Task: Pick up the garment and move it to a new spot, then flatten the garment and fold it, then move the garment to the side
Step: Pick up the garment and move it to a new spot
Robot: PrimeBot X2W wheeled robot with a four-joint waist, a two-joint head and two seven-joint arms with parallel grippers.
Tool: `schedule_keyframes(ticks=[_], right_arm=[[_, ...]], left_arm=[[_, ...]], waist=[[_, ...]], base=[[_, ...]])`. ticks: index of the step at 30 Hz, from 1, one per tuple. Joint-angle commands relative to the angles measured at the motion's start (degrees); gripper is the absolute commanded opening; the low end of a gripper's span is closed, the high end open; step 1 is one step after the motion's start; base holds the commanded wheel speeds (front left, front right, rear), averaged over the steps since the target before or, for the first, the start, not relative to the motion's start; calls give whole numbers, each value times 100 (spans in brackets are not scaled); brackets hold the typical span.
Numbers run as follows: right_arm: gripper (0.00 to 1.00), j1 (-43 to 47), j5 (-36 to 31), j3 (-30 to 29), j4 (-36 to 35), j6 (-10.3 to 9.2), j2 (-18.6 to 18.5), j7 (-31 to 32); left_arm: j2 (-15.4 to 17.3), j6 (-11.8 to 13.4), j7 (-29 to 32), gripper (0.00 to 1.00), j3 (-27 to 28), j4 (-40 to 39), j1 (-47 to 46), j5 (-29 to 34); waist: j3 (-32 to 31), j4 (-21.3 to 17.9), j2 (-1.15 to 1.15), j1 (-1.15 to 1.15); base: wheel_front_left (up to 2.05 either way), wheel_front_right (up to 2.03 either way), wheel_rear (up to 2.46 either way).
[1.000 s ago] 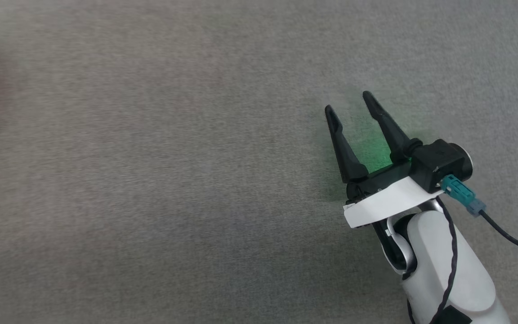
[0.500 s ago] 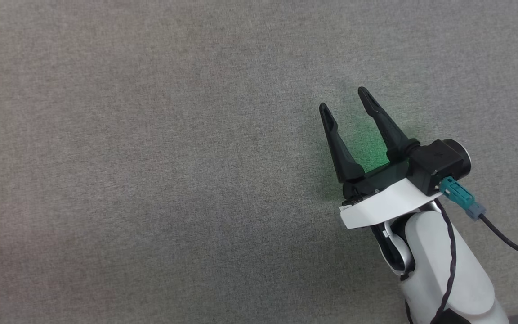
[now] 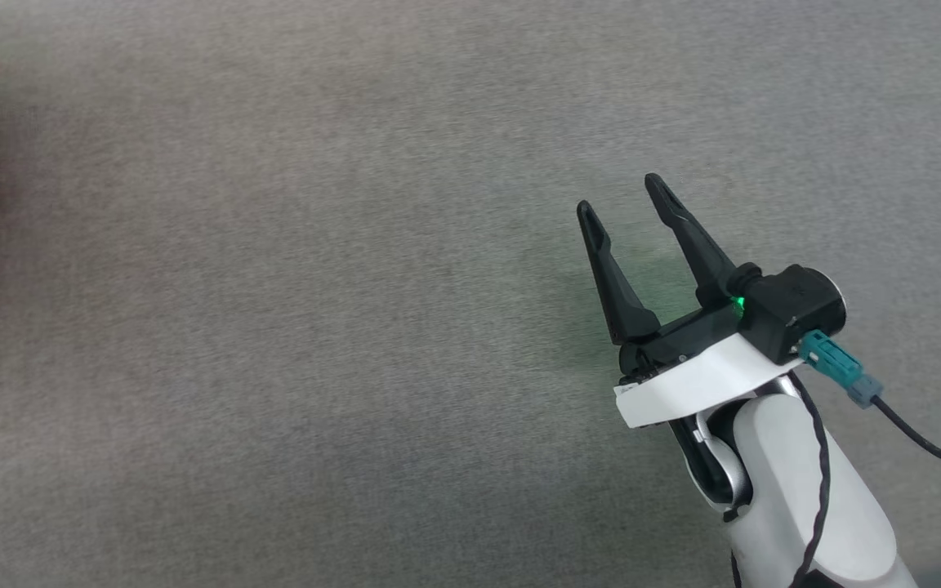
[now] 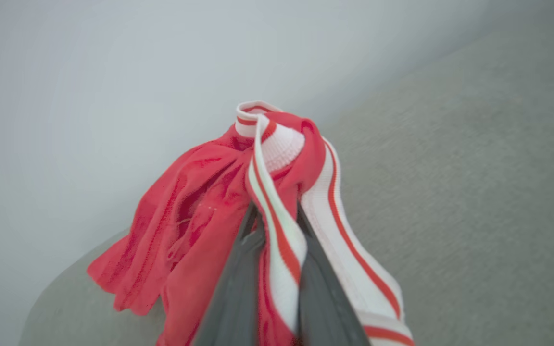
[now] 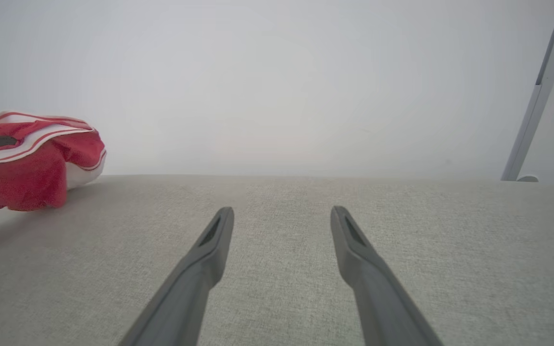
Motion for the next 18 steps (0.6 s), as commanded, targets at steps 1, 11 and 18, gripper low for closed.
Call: schedule_keyframes(ticks=[1, 11, 18], right_arm=[[100, 56, 43, -4, -50, 27, -6, -35], [100, 202, 443, -144, -333, 28, -3, -34], [100, 295, 675, -253, -519, 28, -4, -34]], left_arm=[[-22, 14, -37, 0, -93, -166, -147, 94], [-518, 14, -37, 0, -1410, -1599, -1584, 876], [-739, 14, 167, 0, -1740, -2766, -1947, 1050]], waist=[[-12, -104, -1, 0], [245, -726, -1, 0], [459, -1097, -1, 0]], base=[[0, 0, 0], [0, 0, 0], [0, 0, 0]])
